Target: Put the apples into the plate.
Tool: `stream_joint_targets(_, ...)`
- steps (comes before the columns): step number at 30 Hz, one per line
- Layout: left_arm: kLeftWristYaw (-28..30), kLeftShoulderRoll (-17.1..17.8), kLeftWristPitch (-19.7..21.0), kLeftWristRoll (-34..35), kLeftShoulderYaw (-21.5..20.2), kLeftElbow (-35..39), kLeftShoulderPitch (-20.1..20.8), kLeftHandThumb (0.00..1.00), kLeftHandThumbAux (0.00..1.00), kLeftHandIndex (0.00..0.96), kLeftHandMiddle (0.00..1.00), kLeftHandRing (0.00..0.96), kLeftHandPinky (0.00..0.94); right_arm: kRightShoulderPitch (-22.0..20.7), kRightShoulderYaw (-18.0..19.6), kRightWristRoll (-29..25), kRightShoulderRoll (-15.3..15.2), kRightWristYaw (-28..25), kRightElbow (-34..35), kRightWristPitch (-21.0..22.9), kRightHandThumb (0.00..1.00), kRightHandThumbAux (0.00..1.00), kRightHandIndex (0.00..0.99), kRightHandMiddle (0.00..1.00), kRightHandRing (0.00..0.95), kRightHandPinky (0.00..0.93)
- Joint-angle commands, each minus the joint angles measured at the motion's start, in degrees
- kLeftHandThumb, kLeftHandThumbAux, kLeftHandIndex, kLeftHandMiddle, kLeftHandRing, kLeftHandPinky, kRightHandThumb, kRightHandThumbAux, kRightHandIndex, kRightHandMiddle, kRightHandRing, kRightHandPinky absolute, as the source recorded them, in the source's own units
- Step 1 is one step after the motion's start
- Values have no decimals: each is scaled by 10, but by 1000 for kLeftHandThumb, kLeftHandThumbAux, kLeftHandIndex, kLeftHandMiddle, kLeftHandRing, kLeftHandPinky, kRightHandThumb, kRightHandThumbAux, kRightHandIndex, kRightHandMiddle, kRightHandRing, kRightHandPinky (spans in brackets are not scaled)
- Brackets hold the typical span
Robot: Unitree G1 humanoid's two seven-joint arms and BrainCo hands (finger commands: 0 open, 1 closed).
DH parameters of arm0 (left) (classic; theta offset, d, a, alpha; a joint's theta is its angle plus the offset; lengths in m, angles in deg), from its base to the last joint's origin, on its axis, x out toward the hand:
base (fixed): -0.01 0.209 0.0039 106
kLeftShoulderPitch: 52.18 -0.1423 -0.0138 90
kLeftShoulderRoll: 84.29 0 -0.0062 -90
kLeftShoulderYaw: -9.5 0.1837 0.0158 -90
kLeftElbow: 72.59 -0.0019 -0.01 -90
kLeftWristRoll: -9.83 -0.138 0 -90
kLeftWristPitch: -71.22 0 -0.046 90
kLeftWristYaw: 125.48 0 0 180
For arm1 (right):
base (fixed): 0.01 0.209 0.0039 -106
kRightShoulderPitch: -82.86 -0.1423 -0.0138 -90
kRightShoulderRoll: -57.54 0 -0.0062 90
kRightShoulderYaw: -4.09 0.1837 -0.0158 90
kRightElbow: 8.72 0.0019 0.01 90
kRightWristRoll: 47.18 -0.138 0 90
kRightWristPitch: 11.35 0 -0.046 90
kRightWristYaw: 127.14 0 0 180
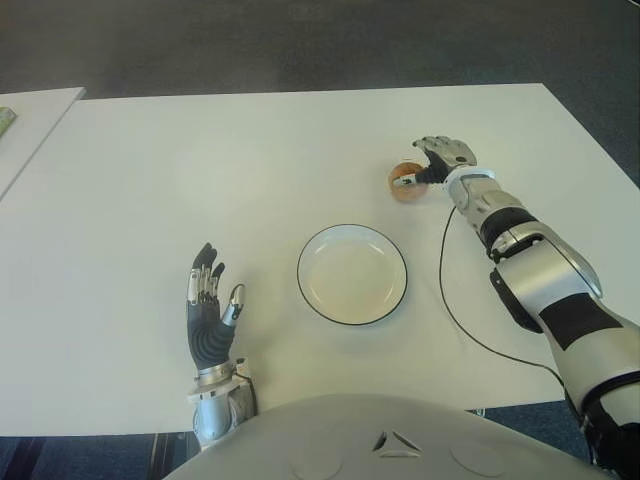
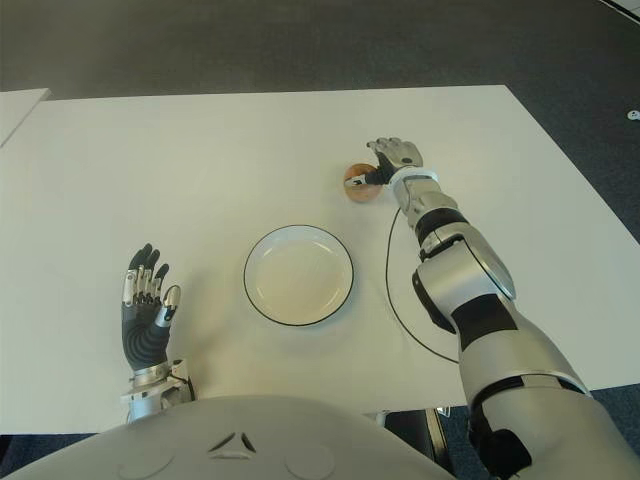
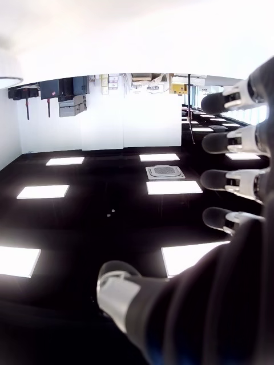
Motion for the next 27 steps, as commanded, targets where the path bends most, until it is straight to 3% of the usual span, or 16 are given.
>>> stream_joint_targets(1, 6, 3, 81, -5, -6, -129, 68, 180, 552, 62, 33, 18, 23, -8, -4, 4, 4, -4, -3, -8, 69, 281, 0, 0, 0, 0)
stream_joint_targets(27, 14, 6, 75, 6, -7, -143, 79, 172, 537, 80, 47, 31, 41, -23, -5, 4, 3, -14, -2, -7, 81, 252, 0, 0, 0, 0)
